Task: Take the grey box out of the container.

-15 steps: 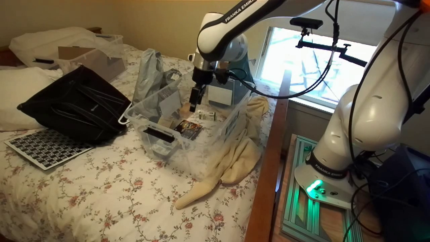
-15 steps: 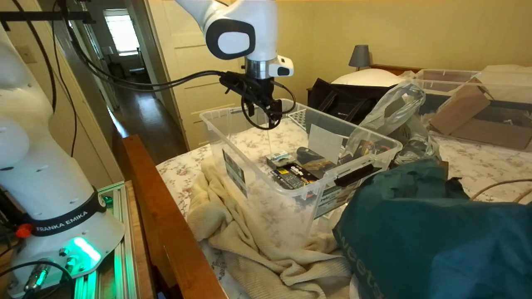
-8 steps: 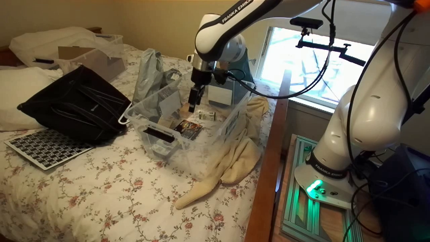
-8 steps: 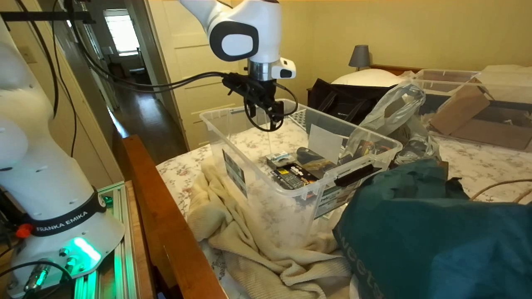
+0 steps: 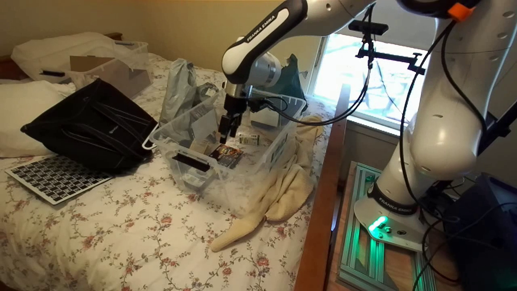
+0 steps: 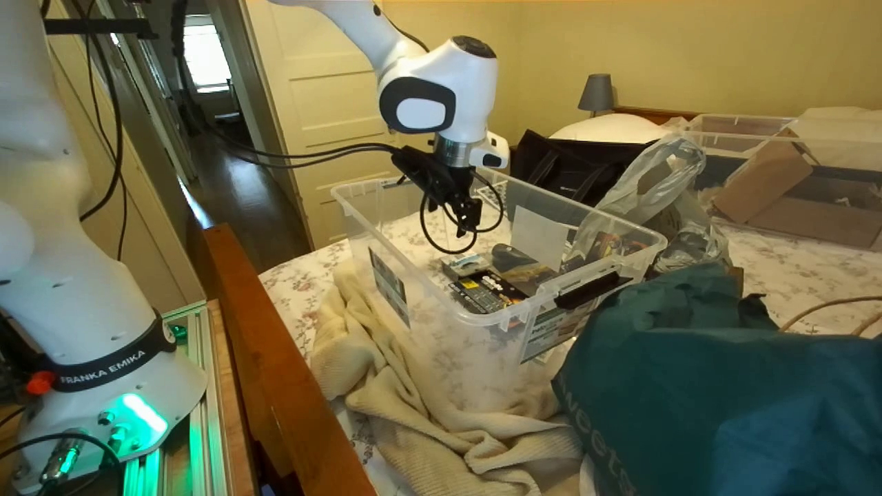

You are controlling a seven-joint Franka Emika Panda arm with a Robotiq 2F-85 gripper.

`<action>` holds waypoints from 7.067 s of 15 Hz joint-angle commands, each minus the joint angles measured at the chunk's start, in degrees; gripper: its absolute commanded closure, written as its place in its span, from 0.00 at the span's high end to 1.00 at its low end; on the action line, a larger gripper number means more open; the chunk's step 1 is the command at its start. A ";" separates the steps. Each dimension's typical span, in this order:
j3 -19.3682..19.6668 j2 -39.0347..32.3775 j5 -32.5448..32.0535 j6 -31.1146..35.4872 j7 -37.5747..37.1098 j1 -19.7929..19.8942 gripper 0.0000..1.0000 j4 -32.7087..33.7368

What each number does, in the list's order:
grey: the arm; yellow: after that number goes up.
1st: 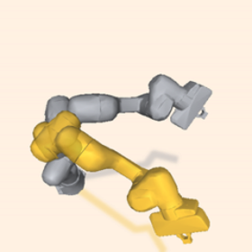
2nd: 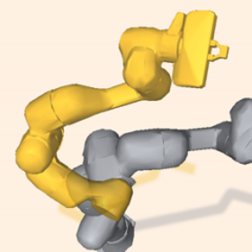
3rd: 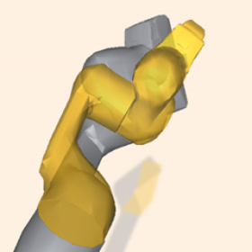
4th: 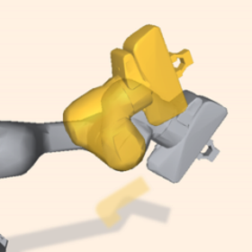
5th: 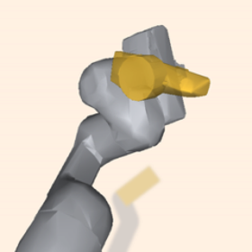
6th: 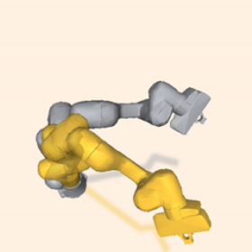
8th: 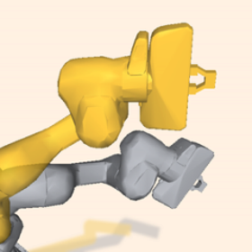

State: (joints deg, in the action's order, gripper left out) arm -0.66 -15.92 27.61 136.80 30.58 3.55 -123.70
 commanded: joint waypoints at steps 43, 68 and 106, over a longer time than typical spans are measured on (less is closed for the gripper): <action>-11.28 -34.60 0.54 6.07 -8.10 6.91 0.64 28.21; -17.65 -34.17 4.61 -6.34 1.85 16.93 0.02 29.28; -1.09 3.29 41.03 -3.69 40.07 7.13 0.02 1.15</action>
State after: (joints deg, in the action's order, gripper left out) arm -3.59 -14.91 65.99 135.17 67.37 12.08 -121.37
